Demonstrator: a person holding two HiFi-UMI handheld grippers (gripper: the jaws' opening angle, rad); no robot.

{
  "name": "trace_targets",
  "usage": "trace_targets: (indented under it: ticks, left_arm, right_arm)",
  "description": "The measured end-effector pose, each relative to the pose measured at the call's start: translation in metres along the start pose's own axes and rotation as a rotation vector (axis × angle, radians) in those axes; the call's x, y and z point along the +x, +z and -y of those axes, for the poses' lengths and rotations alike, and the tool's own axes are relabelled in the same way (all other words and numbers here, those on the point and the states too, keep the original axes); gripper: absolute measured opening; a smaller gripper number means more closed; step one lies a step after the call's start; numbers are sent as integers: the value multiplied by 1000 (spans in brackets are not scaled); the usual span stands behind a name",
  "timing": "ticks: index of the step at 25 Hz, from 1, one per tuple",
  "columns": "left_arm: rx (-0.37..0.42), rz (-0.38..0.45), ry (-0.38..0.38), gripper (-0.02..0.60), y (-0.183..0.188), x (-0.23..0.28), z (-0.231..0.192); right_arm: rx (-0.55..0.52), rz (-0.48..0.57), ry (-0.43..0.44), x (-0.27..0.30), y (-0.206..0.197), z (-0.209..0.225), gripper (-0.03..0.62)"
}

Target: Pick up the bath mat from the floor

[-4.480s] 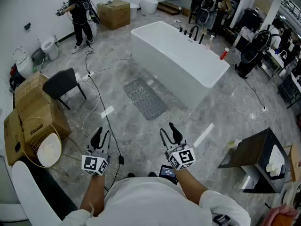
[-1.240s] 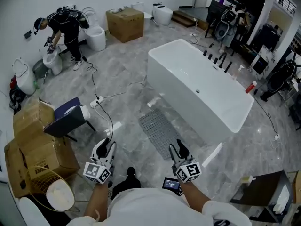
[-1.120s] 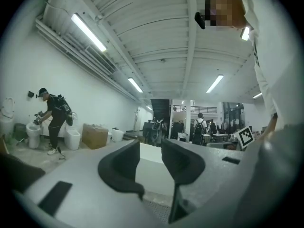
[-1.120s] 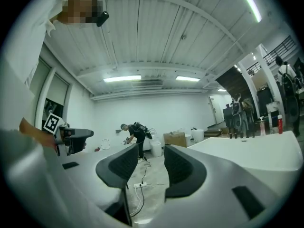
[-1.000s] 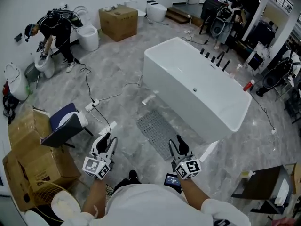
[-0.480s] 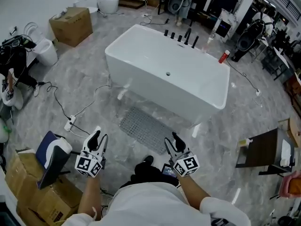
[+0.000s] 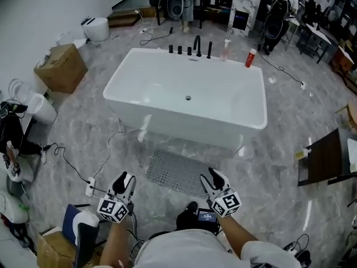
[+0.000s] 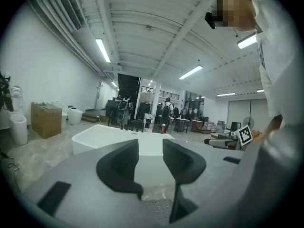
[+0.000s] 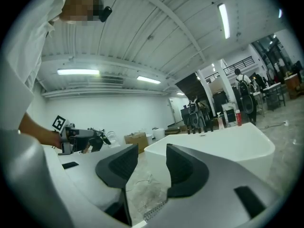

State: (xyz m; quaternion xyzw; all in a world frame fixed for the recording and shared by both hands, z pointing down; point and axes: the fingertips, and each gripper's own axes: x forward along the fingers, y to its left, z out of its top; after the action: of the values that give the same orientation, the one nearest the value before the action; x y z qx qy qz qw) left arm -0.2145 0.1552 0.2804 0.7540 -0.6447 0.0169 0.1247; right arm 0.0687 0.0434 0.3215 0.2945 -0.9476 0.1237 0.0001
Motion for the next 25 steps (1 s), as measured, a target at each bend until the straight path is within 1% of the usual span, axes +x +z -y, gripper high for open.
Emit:
trace_targets:
  ticks: [2, 6, 11, 15, 17, 19, 22, 25]
  left_arm:
    - [-6, -13, -33, 155, -1, 26, -3]
    - [35, -60, -99, 161, -10, 68, -11]
    - [35, -139, -150, 164, -43, 106, -40]
    - [-1, -203, -189, 167, -86, 143, -73]
    - [-22, -252, -216, 172, -110, 161, -91]
    - [-39, -312, -239, 172, -136, 181, -110]
    - [-47, -404, -275, 173, -185, 213, -136]
    - [-67, -501, -298, 179, -243, 231, -163]
  right_arm:
    - [21, -15, -25, 6, -11, 18, 193]
    - [56, -36, -76, 11, -37, 41, 193]
    - [102, -72, -190, 10, -76, 70, 192]
    - [145, -109, -292, 13, -111, 98, 193]
    - [182, -144, -344, 11, -131, 110, 193]
    - [194, -197, -384, 10, -156, 123, 193]
    - [203, -280, -431, 10, -205, 147, 195]
    - [226, -399, -448, 9, -271, 166, 196]
